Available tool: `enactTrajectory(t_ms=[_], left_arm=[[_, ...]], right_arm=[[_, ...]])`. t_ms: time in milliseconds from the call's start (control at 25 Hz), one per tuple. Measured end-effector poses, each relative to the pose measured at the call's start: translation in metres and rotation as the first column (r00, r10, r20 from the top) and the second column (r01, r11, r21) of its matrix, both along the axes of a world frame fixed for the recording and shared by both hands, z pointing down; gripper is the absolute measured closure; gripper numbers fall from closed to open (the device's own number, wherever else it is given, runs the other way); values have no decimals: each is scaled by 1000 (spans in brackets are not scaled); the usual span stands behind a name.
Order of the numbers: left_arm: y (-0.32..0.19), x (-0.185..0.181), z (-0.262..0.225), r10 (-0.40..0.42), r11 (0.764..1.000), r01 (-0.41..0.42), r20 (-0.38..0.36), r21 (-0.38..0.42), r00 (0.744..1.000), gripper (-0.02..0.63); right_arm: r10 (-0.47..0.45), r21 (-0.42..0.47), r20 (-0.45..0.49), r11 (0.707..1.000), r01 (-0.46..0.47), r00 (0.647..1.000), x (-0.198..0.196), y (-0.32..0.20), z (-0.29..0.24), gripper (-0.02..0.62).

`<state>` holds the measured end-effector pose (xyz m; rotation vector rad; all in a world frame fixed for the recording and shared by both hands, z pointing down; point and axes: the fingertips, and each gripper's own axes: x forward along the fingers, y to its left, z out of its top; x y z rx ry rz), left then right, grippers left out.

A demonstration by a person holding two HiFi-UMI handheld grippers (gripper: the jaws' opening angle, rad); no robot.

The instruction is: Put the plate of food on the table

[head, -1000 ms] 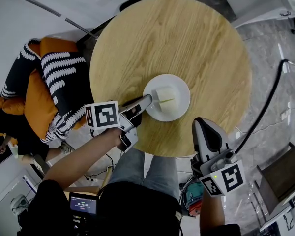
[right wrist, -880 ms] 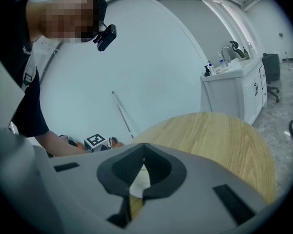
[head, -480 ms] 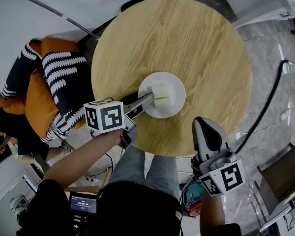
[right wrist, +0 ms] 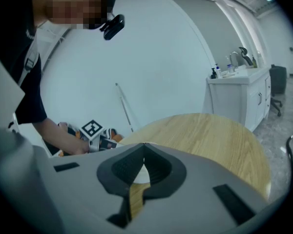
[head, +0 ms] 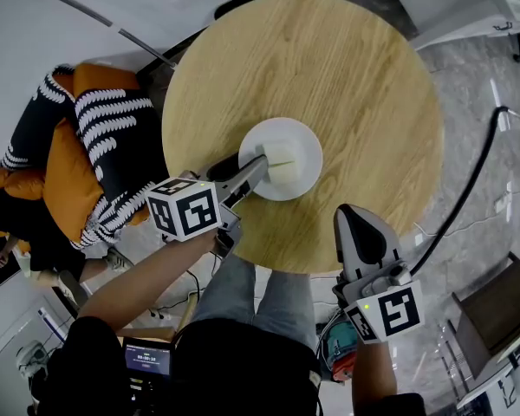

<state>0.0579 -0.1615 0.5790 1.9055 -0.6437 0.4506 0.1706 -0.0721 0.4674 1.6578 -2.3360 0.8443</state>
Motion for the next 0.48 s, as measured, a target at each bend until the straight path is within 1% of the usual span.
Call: enactTrajectory(t_ms=[120, 200, 320, 400, 440, 480], left_arm=[[10, 8, -2, 16, 998, -20, -67, -66, 998, 422], [20, 17, -3, 47, 993, -58, -106, -102, 993, 422], [29, 30, -6, 98, 988, -113, -136, -104, 986, 422], [34, 36, -8, 142, 985, -153, -126, -79, 982, 420], [36, 37, -7, 171, 983, -177, -98, -57, 980, 416], [37, 37, -4, 197, 979, -199, -61, -31, 978, 368]], right_arm=[[-91, -34, -107, 996, 88, 990, -21, 1, 16, 588], [-119, -58, -130, 992, 112, 984, -32, 1, 25, 586], [-142, -99, -138, 987, 129, 980, -38, 2, 36, 586], [-153, -111, -148, 984, 137, 977, -39, 3, 40, 586], [-157, -114, -152, 984, 140, 976, -39, 3, 41, 586], [-159, -115, -153, 983, 142, 975, -40, 3, 41, 586]])
